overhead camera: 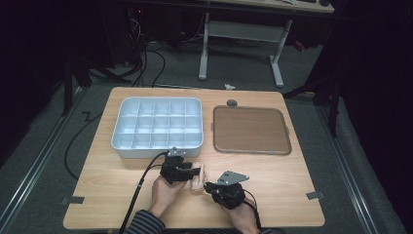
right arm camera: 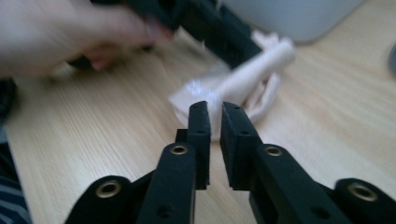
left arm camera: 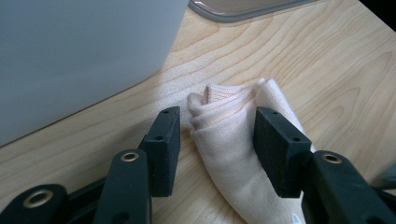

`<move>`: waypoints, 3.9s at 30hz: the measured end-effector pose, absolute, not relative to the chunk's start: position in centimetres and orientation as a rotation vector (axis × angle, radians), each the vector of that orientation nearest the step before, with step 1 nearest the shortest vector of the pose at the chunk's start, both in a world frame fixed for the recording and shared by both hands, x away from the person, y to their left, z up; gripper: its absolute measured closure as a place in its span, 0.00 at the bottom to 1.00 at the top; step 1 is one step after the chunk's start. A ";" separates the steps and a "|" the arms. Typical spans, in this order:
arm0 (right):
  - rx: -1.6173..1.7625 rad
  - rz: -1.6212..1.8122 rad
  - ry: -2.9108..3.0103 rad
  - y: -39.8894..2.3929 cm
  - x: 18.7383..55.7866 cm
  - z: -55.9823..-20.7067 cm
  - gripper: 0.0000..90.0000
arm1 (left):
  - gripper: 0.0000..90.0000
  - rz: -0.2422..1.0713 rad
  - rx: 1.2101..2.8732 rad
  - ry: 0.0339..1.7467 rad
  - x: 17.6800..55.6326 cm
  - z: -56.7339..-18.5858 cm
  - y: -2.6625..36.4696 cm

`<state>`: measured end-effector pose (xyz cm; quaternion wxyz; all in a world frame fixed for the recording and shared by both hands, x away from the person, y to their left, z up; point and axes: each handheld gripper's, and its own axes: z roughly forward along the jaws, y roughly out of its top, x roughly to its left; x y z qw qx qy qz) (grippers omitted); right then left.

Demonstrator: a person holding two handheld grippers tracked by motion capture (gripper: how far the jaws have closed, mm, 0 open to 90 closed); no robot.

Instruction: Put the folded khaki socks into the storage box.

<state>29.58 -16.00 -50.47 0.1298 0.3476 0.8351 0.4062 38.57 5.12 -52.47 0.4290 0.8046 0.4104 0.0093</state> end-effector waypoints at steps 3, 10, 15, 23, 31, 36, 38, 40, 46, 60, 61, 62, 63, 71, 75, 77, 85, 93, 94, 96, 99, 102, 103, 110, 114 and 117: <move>0.981 1.199 2.411 -15.7 29.6 -49.6 0.97 | 0.58 0.026 2.009 1.024 38.6 -52.5 5.1; 0.925 1.192 2.417 -13.9 30.5 -49.1 0.99 | 0.58 0.017 2.005 1.025 38.6 -52.5 5.1; 0.966 1.142 2.426 -13.9 31.3 -50.6 1.00 | 0.57 0.029 2.013 1.019 38.6 -52.5 5.1; 1.006 1.092 2.430 -14.6 31.7 -51.9 1.00 | 0.55 0.029 2.017 1.015 38.6 -52.7 5.0; 1.016 1.073 2.423 -15.1 31.7 -52.3 1.00 | 0.53 0.034 2.027 1.018 38.6 -52.7 5.1; 1.039 1.056 2.424 -15.4 31.6 -52.6 1.00 | 0.52 0.031 2.022 1.019 38.6 -52.6 5.2; 1.041 1.048 2.428 -15.6 31.6 -52.7 1.00 | 0.51 0.023 2.011 1.019 38.6 -52.5 5.2; 1.038 1.039 2.433 -15.6 31.6 -52.7 1.00 | 0.48 0.011 1.999 1.015 38.5 -52.4 5.2; 1.032 1.037 2.441 -15.4 31.6 -52.9 0.99 | 0.45 -0.021 1.996 1.014 38.3 -52.4 5.1; 1.110 1.038 2.328 -18.2 31.5 -52.1 0.77 | 0.47 0.010 2.033 1.053 38.6 -52.6 4.8; 1.131 1.026 2.312 -18.8 31.6 -52.1 0.76 | 0.47 0.013 2.035 1.050 38.6 -52.6 4.8; 1.150 1.012 2.293 -19.5 31.6 -52.1 0.74 | 0.48 0.017 2.038 1.047 38.5 -52.6 4.8; 1.165 0.999 2.272 -20.1 31.6 -52.2 0.74 | 0.49 0.014 2.038 1.044 38.5 -52.6 4.7; 1.309 0.891 2.112 -25.7 31.6 -52.9 0.65 | 0.59 0.006 2.035 1.035 38.4 -52.7 4.5; 1.351 0.856 2.066 -27.3 31.7 -53.0 0.62 | 0.61 0.000 2.033 1.039 38.4 -52.7 4.4; 1.372 0.819 2.030 -28.3 31.8 -53.0 0.60 | 0.64 -0.012 2.033 1.038 38.5 -52.7 4.5; 1.480 0.879 2.029 -29.5 32.5 -53.1 0.48 | 0.71 -0.061 2.010 1.050 38.7 -52.9 4.5; 1.452 0.880 2.050 -29.4 32.5 -53.1 0.47 | 0.80 -0.060 2.007 1.039 38.7 -52.8 4.6; 1.459 0.884 2.048 -29.4 32.5 -53.1 0.47 | 0.80 -0.060 2.006 1.039 38.7 -52.8 4.6; 1.460 0.883 2.048 -29.4 32.5 -53.1 0.47 | 0.81 -0.056 2.007 1.035 38.6 -52.7 4.6; 1.451 0.879 2.052 -29.4 32.5 -53.1 0.46 | 0.82 -0.053 2.010 1.023 38.4 -52.6 4.7; 1.450 0.883 2.053 -29.4 32.6 -53.1 0.46 | 0.83 -0.048 2.016 1.017 38.3 -52.4 4.7; 1.457 0.884 2.051 -29.4 32.5 -53.1 0.46 | 0.83 -0.043 2.022 1.004 38.1 -52.2 4.8; 1.451 0.882 2.053 -29.4 32.5 -53.1 0.46 | 0.83 -0.026 2.016 0.981 37.6 -51.5 5.3; 1.447 0.878 2.056 -29.4 32.5 -53.1 0.45 | 0.84 -0.020 1.996 0.971 37.4 -51.2 5.8; 1.443 0.877 2.057 -29.4 32.6 -53.1 0.45 | 0.84 -0.045 1.956 0.978 37.3 -51.0 6.6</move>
